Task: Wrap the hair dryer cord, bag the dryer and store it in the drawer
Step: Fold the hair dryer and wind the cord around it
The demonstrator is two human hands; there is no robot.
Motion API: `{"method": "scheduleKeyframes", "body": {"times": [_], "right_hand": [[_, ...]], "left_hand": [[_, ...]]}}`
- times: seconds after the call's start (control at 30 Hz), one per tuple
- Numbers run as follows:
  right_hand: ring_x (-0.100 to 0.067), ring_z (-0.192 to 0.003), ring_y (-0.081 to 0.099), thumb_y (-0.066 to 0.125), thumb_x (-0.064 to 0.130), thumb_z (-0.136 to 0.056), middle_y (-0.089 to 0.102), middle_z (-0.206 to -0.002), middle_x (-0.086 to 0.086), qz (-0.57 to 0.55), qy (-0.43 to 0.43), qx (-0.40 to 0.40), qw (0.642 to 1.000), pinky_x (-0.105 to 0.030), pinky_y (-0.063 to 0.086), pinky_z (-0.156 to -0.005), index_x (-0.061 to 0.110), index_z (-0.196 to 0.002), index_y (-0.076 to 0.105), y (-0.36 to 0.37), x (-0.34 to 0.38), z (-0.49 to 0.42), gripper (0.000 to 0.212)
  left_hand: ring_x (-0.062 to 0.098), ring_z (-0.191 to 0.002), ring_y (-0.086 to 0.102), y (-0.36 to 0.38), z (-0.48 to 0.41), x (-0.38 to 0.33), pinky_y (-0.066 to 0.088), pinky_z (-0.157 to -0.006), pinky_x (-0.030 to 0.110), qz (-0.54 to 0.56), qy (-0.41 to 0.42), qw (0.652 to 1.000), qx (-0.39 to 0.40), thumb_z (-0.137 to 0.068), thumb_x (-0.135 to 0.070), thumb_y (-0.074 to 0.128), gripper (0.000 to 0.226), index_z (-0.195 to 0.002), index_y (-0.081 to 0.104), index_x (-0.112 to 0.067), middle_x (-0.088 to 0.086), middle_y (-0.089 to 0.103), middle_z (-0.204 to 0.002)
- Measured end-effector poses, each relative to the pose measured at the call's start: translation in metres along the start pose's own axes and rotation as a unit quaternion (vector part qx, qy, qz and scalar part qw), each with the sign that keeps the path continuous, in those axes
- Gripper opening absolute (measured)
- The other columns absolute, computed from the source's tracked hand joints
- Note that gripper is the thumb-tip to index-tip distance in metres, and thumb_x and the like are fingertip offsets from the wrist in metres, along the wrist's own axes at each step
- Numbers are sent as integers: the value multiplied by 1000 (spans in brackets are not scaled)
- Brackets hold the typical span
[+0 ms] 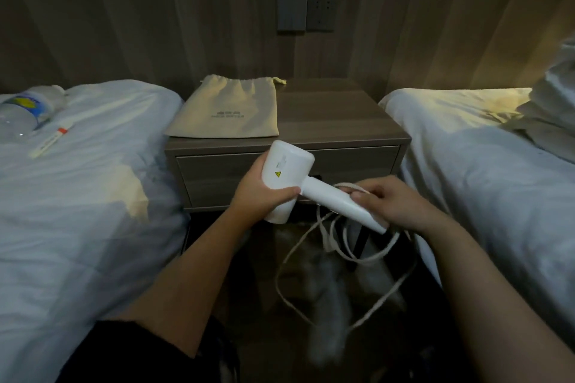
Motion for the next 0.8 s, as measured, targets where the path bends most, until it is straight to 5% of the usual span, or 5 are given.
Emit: {"method": "scheduleKeyframes", "body": {"times": [0.13,0.23,0.47,0.63,0.8], "right_hand": [[12,-65,62,56,13,-90,73,-81,0,-97,19,-234,967,-7,47,-70,20,-80,71,-20,-30,-9,19],[-21,-65,66,58,17,-89,68,-54,2,-132,126,-297,937,-39,54,-77,21,-59,66,-26,-75,-10,31],[-33,-74,67,51,19,-92,66,-71,-15,96,314,-13,945,-43,54,-78,-2,-99,67,-10,-107,-7,28],[-30,-125,49,27,52,-94,52,-137,-14,65,274,36,959,-41,39,-104,12,-134,50,-4,-88,-12,61],[-21,-109,57,31,57,-91,62,-120,-7,-123,250,92,956,-37,44,-98,22,-116,64,22,-73,-19,54]], "left_hand": [[12,-104,53,-16,2,21,40,-78,19,28,-4,996,-85,-65,-14,82,76,-131,44,-21,-7,53,-113],[12,-104,52,-28,-3,23,40,-84,26,17,0,993,-119,-66,-14,81,75,-131,44,-17,-5,53,-114],[13,-103,51,-37,-6,15,43,-87,30,33,9,986,-164,-70,-14,78,71,-131,42,-15,-5,52,-113],[7,-111,51,-35,-8,10,40,-92,26,-38,63,991,-108,-60,-32,82,82,-132,42,-31,-25,52,-109],[-9,-109,45,-20,-6,8,35,-93,17,-83,93,990,-71,-54,-45,81,93,-134,35,-39,-45,39,-104]]}}
Point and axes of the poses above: each hand's wrist, its own z-axis away from the middle knuckle, its own y-axis out of the palm, x = y × z, the point moved 6 cm from there along -z, towards the middle knuckle
